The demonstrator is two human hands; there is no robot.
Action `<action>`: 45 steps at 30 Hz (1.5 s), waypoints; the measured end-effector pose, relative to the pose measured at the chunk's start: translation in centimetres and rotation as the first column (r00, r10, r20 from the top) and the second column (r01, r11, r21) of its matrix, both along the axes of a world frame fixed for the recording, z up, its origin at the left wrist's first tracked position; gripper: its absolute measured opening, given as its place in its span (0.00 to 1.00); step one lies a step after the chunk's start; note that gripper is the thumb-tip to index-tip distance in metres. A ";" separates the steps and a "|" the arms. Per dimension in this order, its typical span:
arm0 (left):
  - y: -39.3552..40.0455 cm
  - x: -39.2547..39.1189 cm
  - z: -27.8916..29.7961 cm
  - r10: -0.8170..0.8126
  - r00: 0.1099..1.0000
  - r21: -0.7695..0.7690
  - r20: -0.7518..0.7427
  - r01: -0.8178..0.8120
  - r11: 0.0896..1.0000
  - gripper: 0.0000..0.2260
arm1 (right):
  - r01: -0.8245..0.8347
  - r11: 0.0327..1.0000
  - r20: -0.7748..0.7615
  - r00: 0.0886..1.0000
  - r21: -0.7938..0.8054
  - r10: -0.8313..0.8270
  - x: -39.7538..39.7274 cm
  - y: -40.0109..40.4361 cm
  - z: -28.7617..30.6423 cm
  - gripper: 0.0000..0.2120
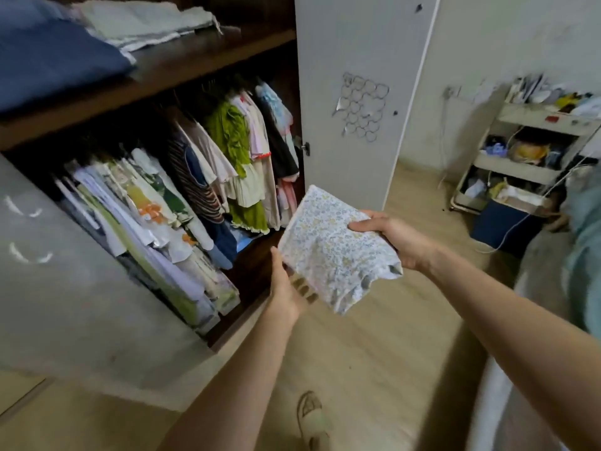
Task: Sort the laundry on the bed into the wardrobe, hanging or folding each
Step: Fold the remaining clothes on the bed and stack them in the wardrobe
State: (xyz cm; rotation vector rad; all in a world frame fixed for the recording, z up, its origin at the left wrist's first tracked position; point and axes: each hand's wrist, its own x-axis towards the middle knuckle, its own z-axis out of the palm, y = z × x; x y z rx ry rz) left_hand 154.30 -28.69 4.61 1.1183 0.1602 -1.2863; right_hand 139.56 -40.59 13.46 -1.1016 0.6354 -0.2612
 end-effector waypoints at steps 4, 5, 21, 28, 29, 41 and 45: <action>-7.9 3.5 0.8 0.007 0.964 -0.215 -0.266 -0.066 0.974 0.36 | 0.038 0.999 0.077 0.996 0.002 -0.038 5.6 -7.5 3.2 0.12; -9.8 4.7 1.5 0.034 0.942 -0.267 -0.333 -0.128 0.955 0.35 | 0.053 0.998 0.079 0.996 -0.023 -0.051 6.9 -9.5 3.8 0.13; -30.0 26.8 18.7 0.329 0.675 -0.167 0.661 -0.294 0.941 0.16 | -0.040 0.955 0.078 0.995 -0.293 0.066 30.0 -36.3 10.9 0.18; -31.8 36.6 24.0 0.365 0.445 -0.091 0.818 -0.527 0.845 0.12 | -0.097 0.795 0.125 0.969 -0.598 0.213 42.3 -38.5 15.7 0.16; -31.7 38.3 24.3 0.323 0.395 -0.048 0.860 -0.568 0.822 0.14 | -0.090 0.728 0.140 0.959 -0.680 0.248 44.2 -38.5 16.2 0.18; -28.2 50.9 25.1 -0.615 -0.053 0.360 0.787 -0.770 0.527 0.22 | -0.282 0.010 -0.270 0.928 -0.959 0.255 61.0 -34.1 15.0 0.18; -28.7 51.7 23.9 -0.760 -0.134 0.565 0.636 -0.589 0.577 0.23 | -0.336 -0.186 -0.379 0.872 -0.923 0.309 62.5 -33.7 13.7 0.23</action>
